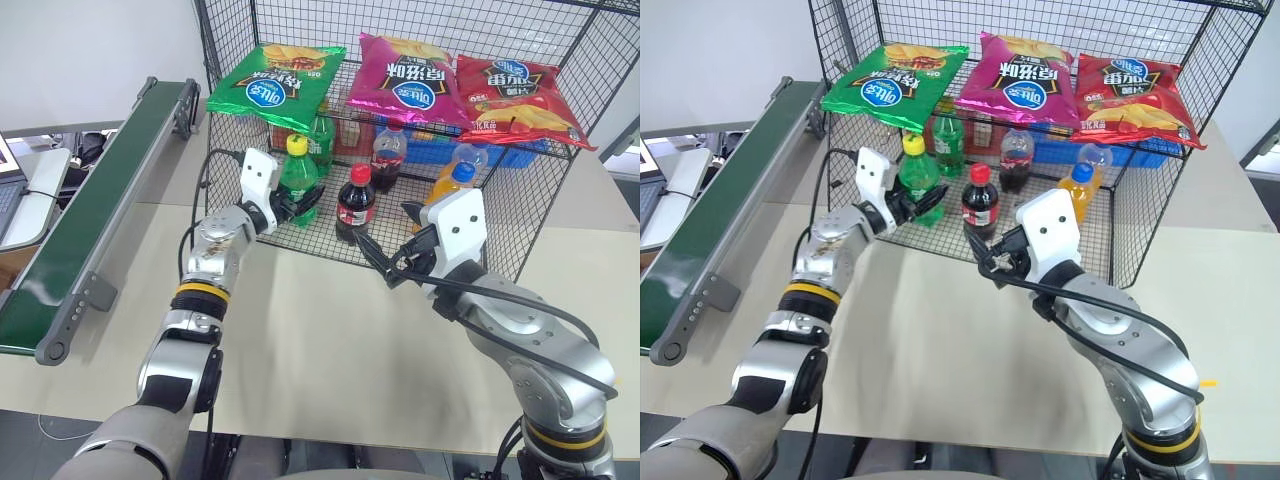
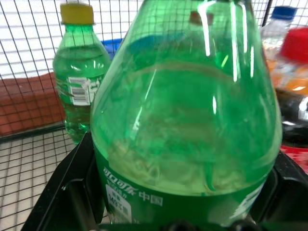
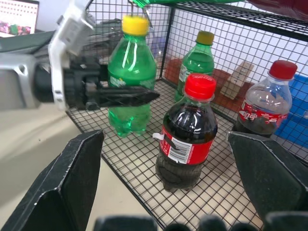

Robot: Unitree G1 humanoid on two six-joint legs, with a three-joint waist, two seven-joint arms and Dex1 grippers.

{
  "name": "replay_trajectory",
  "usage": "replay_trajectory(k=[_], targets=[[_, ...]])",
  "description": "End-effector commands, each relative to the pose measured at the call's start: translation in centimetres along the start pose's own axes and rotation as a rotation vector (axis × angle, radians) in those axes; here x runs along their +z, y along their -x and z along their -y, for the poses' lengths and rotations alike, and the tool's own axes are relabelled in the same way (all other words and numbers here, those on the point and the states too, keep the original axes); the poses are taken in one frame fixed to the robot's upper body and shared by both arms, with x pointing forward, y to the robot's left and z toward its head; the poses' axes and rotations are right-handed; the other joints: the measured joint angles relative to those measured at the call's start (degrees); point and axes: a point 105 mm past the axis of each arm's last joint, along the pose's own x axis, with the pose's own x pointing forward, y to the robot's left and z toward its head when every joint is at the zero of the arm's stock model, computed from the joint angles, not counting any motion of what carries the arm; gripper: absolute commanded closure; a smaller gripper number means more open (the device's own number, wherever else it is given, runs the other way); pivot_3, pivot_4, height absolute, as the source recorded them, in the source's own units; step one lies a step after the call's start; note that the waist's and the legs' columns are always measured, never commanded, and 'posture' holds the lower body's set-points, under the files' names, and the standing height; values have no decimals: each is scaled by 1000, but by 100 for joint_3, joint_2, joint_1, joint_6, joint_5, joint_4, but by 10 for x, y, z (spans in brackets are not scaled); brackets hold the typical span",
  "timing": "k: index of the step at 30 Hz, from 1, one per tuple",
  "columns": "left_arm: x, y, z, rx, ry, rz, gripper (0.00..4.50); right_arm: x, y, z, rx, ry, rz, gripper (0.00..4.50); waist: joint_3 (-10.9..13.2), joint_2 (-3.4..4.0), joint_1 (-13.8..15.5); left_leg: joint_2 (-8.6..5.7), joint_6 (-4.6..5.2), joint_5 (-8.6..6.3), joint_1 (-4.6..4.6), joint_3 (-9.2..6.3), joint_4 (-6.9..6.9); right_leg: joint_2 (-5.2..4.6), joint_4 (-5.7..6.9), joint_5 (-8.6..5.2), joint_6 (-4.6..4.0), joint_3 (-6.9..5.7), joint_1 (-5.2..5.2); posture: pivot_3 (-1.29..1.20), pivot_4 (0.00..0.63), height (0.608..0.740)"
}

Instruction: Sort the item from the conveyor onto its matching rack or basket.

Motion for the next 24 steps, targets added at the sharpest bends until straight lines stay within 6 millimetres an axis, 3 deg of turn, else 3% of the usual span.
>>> replay_trajectory(k=[1, 8, 11, 18, 24], targets=[[26, -10, -13, 82, -32, 98, 1438, 7, 2, -1, -15, 9, 28, 0, 0, 0, -7, 1, 0, 0, 0, 0, 0, 1, 1, 0, 0, 0, 0, 0, 150, 740], [14, -13, -14, 123, -8, 90, 1438, 9, -1, 0, -25, 2, 30, 0, 0, 0, -13, 0, 0, 0, -2, 0, 0, 10, 6, 0, 1, -3, -2, 0, 150, 740], [12, -13, -13, 123, 1, 91, 56, 9, -2, 0, -22, 5, 30, 0, 0, 0, -12, -1, 0, 1, -2, 1, 1, 10, 8, 0, 1, -3, -2, 0, 150, 740], [7, -1, -23, 126, -6, 76, 12, 9, -3, 3, -6, 8, 24, 0, -1, 1, -26, 0, -1, 1, 2, 1, 1, 13, 12, 0, 1, -2, -2, 0, 150, 740], [1, 20, -24, 12, -7, 23, 12, 8, -2, 8, 18, 14, 18, 0, -1, 3, -57, 6, -1, 1, 12, -1, 1, 17, 26, 0, 0, -1, -2, 0, 150, 740]])
